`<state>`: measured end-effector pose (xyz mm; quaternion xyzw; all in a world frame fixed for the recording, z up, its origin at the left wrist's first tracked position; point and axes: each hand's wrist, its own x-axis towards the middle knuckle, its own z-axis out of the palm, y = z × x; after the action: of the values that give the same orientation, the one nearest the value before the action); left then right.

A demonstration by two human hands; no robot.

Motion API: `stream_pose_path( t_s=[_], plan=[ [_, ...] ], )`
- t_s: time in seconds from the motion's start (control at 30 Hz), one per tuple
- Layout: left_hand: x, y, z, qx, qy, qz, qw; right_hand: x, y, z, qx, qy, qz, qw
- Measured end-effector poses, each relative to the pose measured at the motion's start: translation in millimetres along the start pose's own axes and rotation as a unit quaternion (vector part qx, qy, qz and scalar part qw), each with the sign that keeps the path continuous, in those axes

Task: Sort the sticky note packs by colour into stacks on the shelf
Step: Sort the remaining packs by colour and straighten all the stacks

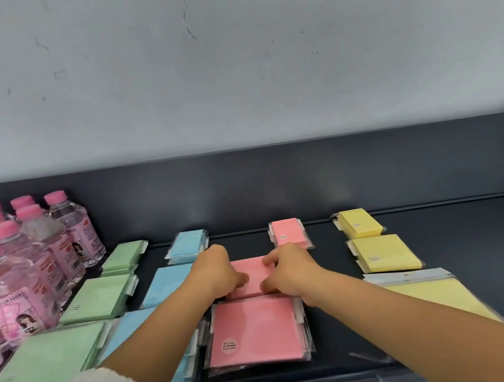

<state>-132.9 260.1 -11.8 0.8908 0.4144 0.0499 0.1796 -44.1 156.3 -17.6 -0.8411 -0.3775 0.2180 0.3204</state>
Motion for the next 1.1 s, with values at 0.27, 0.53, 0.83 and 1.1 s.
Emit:
stream_pose_path(
  t_s=[0.27, 0.53, 0.83, 1.1],
  plan=[
    [0, 4, 7, -0.088, -0.001, 0.015, 0.996, -4, 11, -9, 0.026, 0.021, 0.034, 0.999],
    [4, 35, 20, -0.144, -0.037, 0.042, 0.988, -9, 36, -33, 0.04, 0.052, 0.075, 0.995],
    [11, 52, 35, -0.22, -0.036, 0.039, 0.974, -5, 52, -46, 0.073, 0.061, 0.092, 0.991],
    [13, 51, 43, -0.252, -0.026, 0.041, 0.966, -2, 55, -44, 0.134, 0.061, 0.094, 0.985]
  ],
)
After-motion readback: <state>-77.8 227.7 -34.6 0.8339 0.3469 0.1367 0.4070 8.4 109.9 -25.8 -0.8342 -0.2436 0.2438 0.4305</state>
